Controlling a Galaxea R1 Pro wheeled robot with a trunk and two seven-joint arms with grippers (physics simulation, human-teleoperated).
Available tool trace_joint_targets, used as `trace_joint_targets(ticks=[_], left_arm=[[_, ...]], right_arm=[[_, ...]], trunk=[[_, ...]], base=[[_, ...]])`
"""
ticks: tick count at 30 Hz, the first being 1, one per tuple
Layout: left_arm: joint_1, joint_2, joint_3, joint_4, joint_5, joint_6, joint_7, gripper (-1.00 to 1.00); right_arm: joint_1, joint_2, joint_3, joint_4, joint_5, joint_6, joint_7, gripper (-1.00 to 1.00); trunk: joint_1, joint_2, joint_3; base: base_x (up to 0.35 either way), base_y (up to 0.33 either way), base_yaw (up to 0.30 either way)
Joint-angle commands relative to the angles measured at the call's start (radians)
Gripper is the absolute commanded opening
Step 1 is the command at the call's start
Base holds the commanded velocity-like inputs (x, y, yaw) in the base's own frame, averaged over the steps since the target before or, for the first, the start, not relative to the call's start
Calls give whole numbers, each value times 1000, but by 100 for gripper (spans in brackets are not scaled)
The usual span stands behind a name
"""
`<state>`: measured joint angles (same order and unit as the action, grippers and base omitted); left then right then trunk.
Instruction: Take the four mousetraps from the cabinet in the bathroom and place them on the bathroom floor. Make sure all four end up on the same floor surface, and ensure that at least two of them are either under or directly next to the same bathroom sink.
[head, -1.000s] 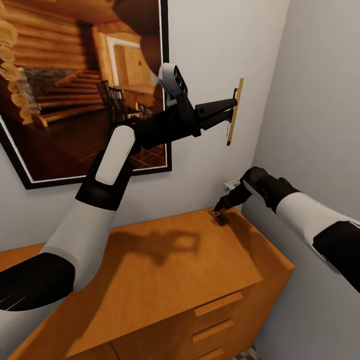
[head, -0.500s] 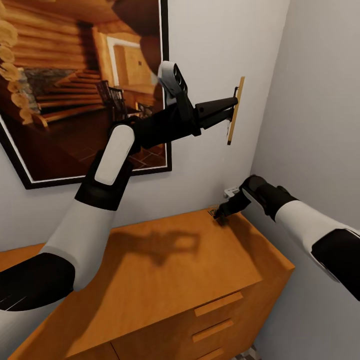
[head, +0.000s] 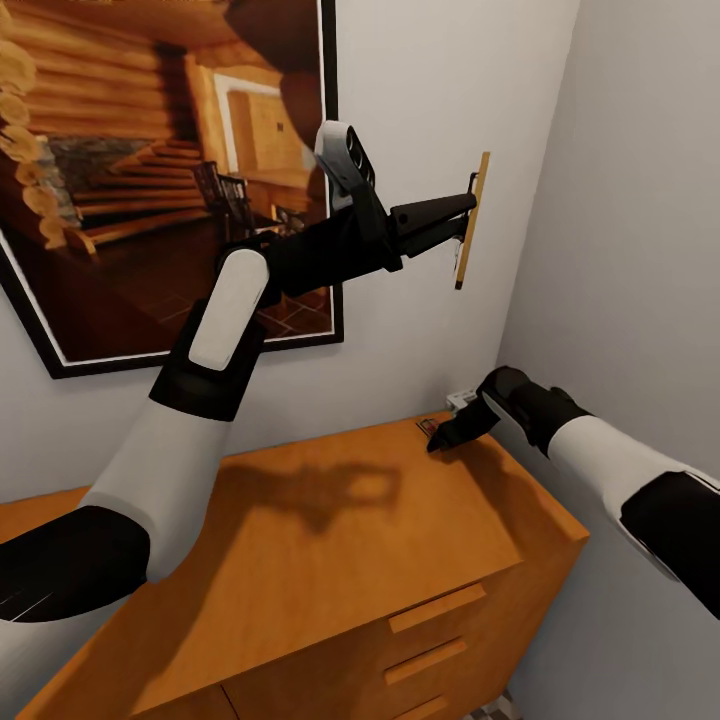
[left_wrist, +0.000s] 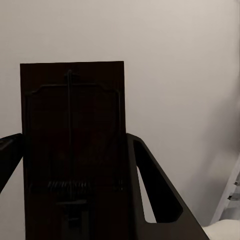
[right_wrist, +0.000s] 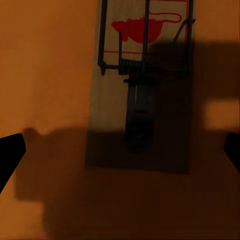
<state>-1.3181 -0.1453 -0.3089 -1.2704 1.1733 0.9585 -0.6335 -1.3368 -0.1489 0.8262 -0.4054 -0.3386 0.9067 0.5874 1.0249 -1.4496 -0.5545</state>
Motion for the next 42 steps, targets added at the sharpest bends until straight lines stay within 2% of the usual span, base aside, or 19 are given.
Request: trace_joint_targets(ticks=[1, 18, 19, 39, 42], left_arm=[[-1, 0, 1, 0, -3, 3, -5, -100], [-1, 0, 1, -3, -3, 3, -5, -100], [-1, 0, 1, -3, -3, 3, -5, -100], [-1, 0, 1, 0, -3, 3, -5, -100], [-1, 1, 1, 2, -4, 3, -5, -100]], right_arm=[[7, -1, 8, -1, -8, 7, 2, 100], [33, -3, 8, -1, -8, -1, 2, 100], [34, -3, 8, -1, -8, -2, 2, -100], [36, -7, 3, -12, -5, -8, 10, -100], [36, -8, -16, -21, -4, -7, 37, -100]], trunk=[[0, 0, -1], [0, 0, -1], [0, 0, -1], [0, 0, -1], [0, 0, -1]], base=[[0, 0, 0], [0, 0, 0], [0, 0, 0], [0, 0, 0], [0, 0, 0]])
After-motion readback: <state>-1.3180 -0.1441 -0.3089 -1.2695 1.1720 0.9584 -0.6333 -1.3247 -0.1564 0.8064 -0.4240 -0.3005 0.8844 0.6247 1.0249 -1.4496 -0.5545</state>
